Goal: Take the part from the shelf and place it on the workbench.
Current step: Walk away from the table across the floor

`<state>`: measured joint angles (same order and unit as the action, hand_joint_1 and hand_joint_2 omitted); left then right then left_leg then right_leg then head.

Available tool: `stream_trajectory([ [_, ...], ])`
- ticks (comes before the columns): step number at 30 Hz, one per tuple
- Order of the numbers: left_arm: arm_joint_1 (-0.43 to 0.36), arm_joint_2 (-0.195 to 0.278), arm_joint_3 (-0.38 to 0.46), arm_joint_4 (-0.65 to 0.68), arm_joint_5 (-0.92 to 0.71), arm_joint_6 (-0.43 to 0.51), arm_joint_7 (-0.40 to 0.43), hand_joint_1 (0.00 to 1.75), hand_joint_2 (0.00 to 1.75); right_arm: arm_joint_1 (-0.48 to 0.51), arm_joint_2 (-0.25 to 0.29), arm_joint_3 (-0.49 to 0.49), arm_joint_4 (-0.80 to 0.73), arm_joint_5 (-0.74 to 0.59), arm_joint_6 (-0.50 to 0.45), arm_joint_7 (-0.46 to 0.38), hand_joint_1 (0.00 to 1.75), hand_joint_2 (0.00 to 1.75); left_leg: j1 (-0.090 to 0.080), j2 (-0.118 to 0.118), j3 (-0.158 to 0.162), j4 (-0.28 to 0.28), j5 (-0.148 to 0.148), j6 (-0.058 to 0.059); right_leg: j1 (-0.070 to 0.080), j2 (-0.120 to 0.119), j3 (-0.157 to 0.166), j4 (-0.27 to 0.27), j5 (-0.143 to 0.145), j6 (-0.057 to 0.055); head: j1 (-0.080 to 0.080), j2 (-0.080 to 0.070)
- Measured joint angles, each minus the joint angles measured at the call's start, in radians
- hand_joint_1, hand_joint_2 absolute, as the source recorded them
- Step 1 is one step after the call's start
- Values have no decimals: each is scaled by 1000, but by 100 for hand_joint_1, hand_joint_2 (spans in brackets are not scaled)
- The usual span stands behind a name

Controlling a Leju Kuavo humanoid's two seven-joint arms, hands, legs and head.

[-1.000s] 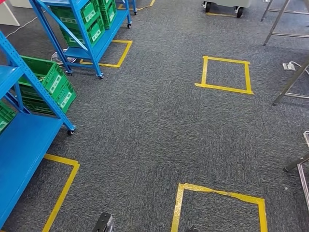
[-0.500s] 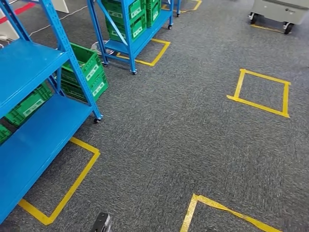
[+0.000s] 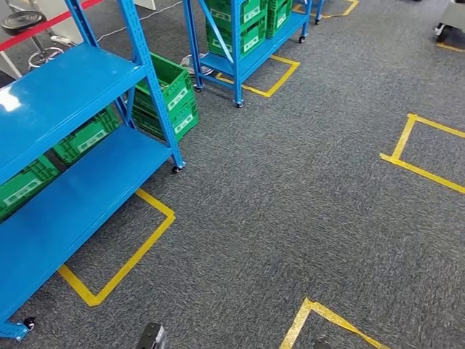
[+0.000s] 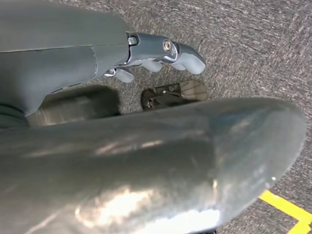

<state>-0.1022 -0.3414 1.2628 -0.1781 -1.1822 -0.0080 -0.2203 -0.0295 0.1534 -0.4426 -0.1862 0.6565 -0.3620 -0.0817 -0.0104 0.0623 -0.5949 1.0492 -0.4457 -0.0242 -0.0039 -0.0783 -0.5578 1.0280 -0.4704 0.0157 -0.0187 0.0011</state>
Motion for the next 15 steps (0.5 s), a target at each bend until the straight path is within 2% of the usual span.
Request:
stream_trajectory([
  [1, -1, 0, 0, 0, 0, -1, 1, 0, 0, 0, 0, -1, 0, 0, -1, 1, 0, 0, -4, 22, 19, -38, 7, 5, 4, -10, 2, 0, -2, 4, 0, 0],
  [2, -2, -1, 0, 0, 1, -2, 3, 0, 0, 0, 0, -3, 0, 0, -3, 3, 0, 0, -7, 30, 24, -54, 5, 10, 7, -21, 4, 0, -4, 8, 0, 0],
  [4, -1, -1, 1, 0, 3, -7, 6, 0, 0, -1, 0, -5, 0, 1, -4, 9, 0, 0, -6, 5, 22, -61, 8, 20, 7, -39, 9, -2, -8, 18, 1, 0],
  [5, 0, -1, 2, 0, 4, -10, 6, 0, 0, -2, 0, -6, 0, 3, -3, 12, 0, 0, -3, -8, 23, -63, 10, 25, 6, -27, 7, 8, -17, 23, 3, 0],
  [6, 0, -1, 2, 0, 6, -12, 7, 0, 0, -3, 0, -7, 0, 4, -3, 14, 0, 0, 0, -22, 24, -66, 13, 31, 3, -4, -4, 36, -37, 29, 5, 0],
  [8, 0, 0, 3, 0, 7, -13, 7, 0, 0, -1, 0, -8, 0, 5, -3, 17, 0, 0, 5, -48, 24, -67, 15, 39, 0, 53, -55, 151, -97, 36, 12, 0],
  [9, -1, 0, 4, 0, 7, -13, 7, 0, 0, 2, 0, -8, 0, 5, -2, 19, 0, 0, 5, -63, 24, -67, 15, 41, 0, 66, -87, 217, -124, 38, 14, 0],
  [10, 0, 0, 4, 0, 6, -14, 7, 0, 0, 4, 0, -8, 0, 6, -1, 21, 0, 0, 5, -77, 24, -67, 15, 41, -1, 72, -111, 262, -137, 39, 15, 0],
  [11, 1, 0, 4, 0, 5, -16, 8, 0, 0, 5, 0, -8, 0, 10, 0, 24, 0, 0, 6, -92, 25, -66, 16, 40, -1, 74, -120, 273, -129, 40, 15, 0],
  [12, 2, 0, 5, 0, 3, -18, 8, 0, 0, 5, 0, -8, 0, 14, 3, 26, 0, 0, 6, -107, 26, -66, 16, 39, -3, 77, -110, 245, -103, 40, 15, 0],
  [13, 3, 0, 6, 0, 2, -20, 8, 0, 0, 5, 0, -8, 0, 19, 5, 29, 0, 0, 8, -121, 27, -64, 16, 37, -5, 84, -84, 186, -66, 40, 15, 0],
  [15, 2, 0, 6, 0, -3, -23, 9, 0, 0, 3, 0, -8, 1, 28, 9, 36, 0, 0, 9, -146, 24, -57, 14, 27, -14, 126, -25, 62, -15, 42, 15, 0],
])
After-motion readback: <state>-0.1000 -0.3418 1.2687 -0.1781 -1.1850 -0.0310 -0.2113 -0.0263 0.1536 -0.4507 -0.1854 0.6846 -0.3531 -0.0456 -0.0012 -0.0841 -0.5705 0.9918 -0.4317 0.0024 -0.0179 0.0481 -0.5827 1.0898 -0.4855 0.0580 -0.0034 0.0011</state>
